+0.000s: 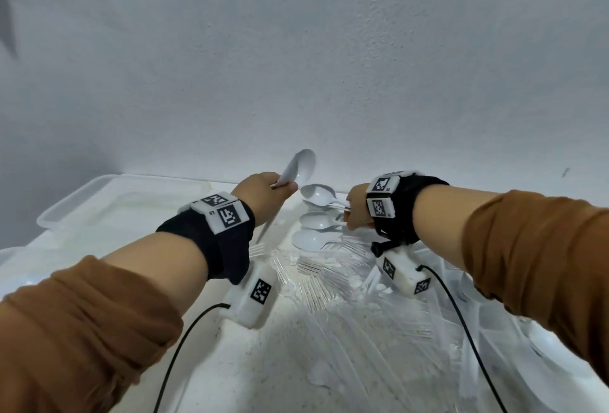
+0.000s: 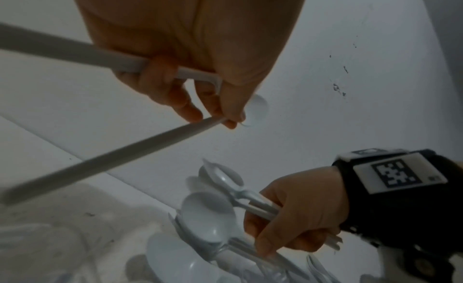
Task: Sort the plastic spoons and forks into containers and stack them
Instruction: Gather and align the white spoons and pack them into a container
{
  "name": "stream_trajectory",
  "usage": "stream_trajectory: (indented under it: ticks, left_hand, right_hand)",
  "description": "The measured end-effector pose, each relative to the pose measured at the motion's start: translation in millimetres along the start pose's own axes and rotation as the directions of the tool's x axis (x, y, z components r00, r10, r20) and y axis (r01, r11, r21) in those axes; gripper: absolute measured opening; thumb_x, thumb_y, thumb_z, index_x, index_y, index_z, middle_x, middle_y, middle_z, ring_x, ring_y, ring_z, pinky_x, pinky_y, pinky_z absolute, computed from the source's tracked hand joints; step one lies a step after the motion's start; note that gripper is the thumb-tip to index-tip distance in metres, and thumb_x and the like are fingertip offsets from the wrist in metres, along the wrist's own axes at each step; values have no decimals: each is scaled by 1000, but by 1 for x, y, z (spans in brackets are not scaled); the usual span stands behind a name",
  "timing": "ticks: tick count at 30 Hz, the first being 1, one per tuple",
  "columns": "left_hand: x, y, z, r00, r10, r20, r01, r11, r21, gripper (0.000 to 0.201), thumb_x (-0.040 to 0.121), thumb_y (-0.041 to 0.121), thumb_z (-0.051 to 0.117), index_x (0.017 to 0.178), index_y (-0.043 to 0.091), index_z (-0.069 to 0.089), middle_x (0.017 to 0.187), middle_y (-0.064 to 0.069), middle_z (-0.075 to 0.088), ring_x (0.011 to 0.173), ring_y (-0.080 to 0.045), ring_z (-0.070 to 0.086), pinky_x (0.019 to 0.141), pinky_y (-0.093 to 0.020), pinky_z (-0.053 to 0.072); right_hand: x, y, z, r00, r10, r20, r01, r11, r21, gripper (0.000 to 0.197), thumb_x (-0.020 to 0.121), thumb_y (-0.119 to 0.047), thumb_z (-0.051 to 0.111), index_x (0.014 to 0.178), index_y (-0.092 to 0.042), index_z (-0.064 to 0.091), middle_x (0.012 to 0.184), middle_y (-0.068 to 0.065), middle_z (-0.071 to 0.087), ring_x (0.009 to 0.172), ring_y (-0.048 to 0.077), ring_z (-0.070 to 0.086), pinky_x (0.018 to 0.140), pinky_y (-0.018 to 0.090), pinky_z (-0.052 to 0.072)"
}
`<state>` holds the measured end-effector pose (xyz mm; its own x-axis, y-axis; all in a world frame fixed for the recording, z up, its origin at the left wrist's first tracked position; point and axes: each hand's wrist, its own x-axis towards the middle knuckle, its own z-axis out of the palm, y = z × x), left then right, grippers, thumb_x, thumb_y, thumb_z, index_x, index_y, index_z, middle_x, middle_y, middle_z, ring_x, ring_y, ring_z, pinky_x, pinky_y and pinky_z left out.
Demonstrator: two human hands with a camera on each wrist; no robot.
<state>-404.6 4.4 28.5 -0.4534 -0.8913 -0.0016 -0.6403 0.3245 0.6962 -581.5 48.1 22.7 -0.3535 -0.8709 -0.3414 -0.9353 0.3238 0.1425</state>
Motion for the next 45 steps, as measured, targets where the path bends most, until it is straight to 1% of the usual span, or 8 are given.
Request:
stream_trajectory:
  ticks: [5, 7, 9, 13, 26, 32, 38, 45]
  left_hand:
    - [7, 0, 8, 1000, -14, -4, 14, 1000, 22, 28, 99, 33, 37, 92, 10, 51, 69, 7, 56, 62, -7, 48, 55, -19, 31]
    - [10, -1, 12, 999, -50, 16, 50, 997, 53, 27, 98, 33, 37, 88, 11, 49, 66, 3, 57, 60, -10, 48, 55, -22, 32]
    - [12, 1, 16, 994, -88, 61, 79, 988, 131, 28, 97, 32, 39, 80, 11, 48, 64, 1, 55, 60, -14, 48, 54, -24, 31]
    - [15, -2, 24, 974, -156, 166, 89, 932, 352, 32, 91, 35, 48, 65, 16, 43, 62, -1, 49, 63, -20, 47, 60, -27, 33]
    - [25, 1, 44, 918, -312, 246, 123, 813, 569, 32, 80, 37, 63, 62, 15, 49, 59, 0, 48, 64, -19, 50, 59, -25, 35]
    - [23, 7, 31, 934, -291, 207, 148, 843, 517, 12, 79, 24, 62, 74, 14, 57, 56, 0, 44, 51, -16, 39, 51, -22, 28]
    - [8, 21, -2, 959, -259, 111, 179, 864, 471, 28, 84, 22, 63, 61, 13, 49, 57, -1, 45, 52, -14, 41, 48, -23, 29]
    - [-32, 39, -44, 988, -156, -24, 157, 970, 185, 22, 82, 29, 63, 89, 8, 67, 59, 0, 46, 59, -16, 43, 53, -25, 29]
  right_hand:
    - [-17, 17, -12, 1000, -1, 8, -1, 974, 225, 27, 85, -27, 62, 102, -6, 64, 75, 5, 60, 65, 20, 57, 62, 24, 46]
    - [-17, 26, -14, 999, 6, -36, 4, 966, 258, 29, 84, -30, 61, 100, -6, 66, 87, 11, 67, 76, 26, 63, 71, 31, 51]
    - [-22, 35, -15, 996, 44, -73, -21, 957, 291, 28, 79, -34, 62, 91, -9, 70, 91, 11, 69, 79, 26, 63, 80, 36, 52]
    - [-33, 46, -21, 990, 73, -122, -23, 927, 373, 18, 79, -34, 60, 66, -23, 66, 69, -2, 63, 62, 17, 56, 60, 25, 44]
    - [-61, 56, -21, 980, 70, -187, 50, 822, 567, 20, 89, -28, 56, 87, -13, 70, 70, -1, 60, 52, 14, 47, 56, 24, 42]
    - [-66, 58, -20, 979, 63, -196, 74, 784, 617, 21, 84, -33, 66, 72, -16, 61, 63, -4, 55, 51, 11, 44, 56, 21, 39]
    - [-74, 56, -30, 970, 68, -231, 103, 752, 651, 22, 84, -33, 66, 69, -18, 64, 62, -6, 57, 51, 11, 45, 56, 22, 39]
    - [-96, 44, -53, 945, 45, -323, 199, 707, 678, 18, 79, -37, 71, 77, -19, 69, 64, -5, 58, 54, 11, 48, 59, 22, 40]
